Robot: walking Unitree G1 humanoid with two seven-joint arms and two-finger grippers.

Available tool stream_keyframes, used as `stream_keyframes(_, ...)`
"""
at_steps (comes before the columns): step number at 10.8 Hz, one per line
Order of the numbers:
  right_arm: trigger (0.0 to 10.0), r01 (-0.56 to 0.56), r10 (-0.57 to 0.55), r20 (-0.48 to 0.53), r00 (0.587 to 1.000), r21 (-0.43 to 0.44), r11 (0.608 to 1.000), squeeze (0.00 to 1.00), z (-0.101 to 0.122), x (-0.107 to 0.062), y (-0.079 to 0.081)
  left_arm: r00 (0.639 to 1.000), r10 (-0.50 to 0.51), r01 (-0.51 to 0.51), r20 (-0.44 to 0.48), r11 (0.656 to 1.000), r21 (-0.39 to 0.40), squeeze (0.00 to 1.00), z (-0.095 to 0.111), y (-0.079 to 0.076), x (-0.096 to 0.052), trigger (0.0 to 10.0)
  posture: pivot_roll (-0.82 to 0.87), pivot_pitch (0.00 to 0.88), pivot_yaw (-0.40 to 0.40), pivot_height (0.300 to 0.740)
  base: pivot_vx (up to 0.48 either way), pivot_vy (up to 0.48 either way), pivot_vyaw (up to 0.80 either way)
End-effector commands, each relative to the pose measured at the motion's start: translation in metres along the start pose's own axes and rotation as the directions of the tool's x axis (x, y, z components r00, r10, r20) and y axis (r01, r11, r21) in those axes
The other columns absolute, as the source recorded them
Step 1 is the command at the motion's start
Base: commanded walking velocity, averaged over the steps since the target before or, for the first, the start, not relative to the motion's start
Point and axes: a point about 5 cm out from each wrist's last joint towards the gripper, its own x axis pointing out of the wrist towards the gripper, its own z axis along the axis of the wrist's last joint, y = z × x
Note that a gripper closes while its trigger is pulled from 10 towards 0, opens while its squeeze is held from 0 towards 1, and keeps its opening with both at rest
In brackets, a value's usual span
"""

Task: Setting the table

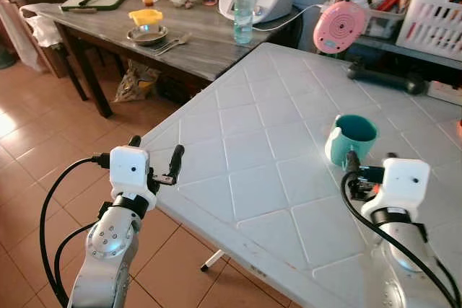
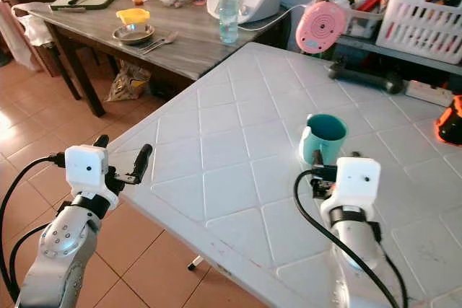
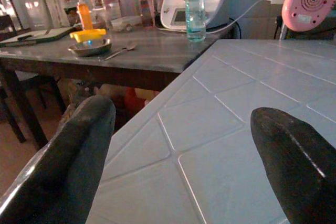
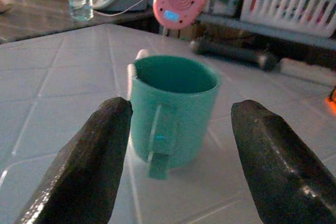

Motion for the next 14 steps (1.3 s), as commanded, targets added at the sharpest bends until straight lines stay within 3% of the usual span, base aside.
stream_keyframes(1,0.0,-0.03,0.03,-0.023,0.999,0.027,0.999,0.0,-0.003,0.003,0.006,1.0,0.006,-0.006,0.008,1.0,0.004,0.0,0.001,0.0,0.001,10.0,0.04,0.025,0.027,0.74,0.0,0.0,0.0)
stream_keyframes(2,3.3,-0.102,0.104,-0.039,0.994,0.06,0.993,0.0,-0.006,0.007,0.02,1.0,0.011,-0.011,0.006,1.0,0.009,0.0,0.0,0.003,0.001,10.0,0.05,0.025,0.027,0.74,0.0,0.0,0.0)
stream_keyframes(3,10.0,-0.102,0.105,-0.041,0.994,0.067,0.993,0.0,-0.006,0.009,0.023,1.0,0.013,-0.013,0.006,1.0,0.012,0.0,0.001,0.004,0.001,10.0,0.05,0.027,0.027,0.74,0.0,0.0,0.0)
stream_keyframes(4,10.0,-0.093,0.096,-0.036,0.995,0.077,0.993,1.0,-0.005,0.01,0.023,1.0,0.016,-0.016,0.009,1.0,0.017,0.0,0.003,0.007,0.002,10.0,0.06,0.031,0.029,0.74,0.0,0.0,0.0)
stream_keyframes(6,10.0,-0.074,0.078,-0.047,0.996,0.072,0.995,1.0,-0.008,0.008,0.02,1.0,0.012,-0.012,0.004,1.0,0.019,0.0,0.002,0.007,0.0,10.0,0.05,0.039,0.034,0.74,0.0,0.0,0.0)
stream_keyframes(7,10.0,-0.054,0.057,-0.039,0.998,0.062,0.997,0.0,-0.007,0.006,0.016,1.0,0.002,-0.002,0.002,1.0,0.017,0.0,0.002,0.004,-0.001,10.0,0.05,0.044,0.038,0.74,0.0,0.0,0.0)
stream_keyframes(10,10.0,-0.016,0.02,-0.049,0.999,0.078,0.997,0.0,-0.01,0.008,0.012,1.0,-0.012,0.012,-0.007,1.0,0.017,0.0,0.0,0.003,-0.001,10.0,0.05,0.054,0.044,0.74,0.0,0.0,0.0)
stream_keyframes(14,9.6,0.048,-0.034,-0.084,0.996,0.175,0.983,0.0,-0.017,0.037,0.017,1.0,-0.03,0.031,-0.007,0.999,0.018,0.0,0.001,0.001,-0.001,10.0,0.08,0.068,0.047,0.74,0.0,0.0,0.0)
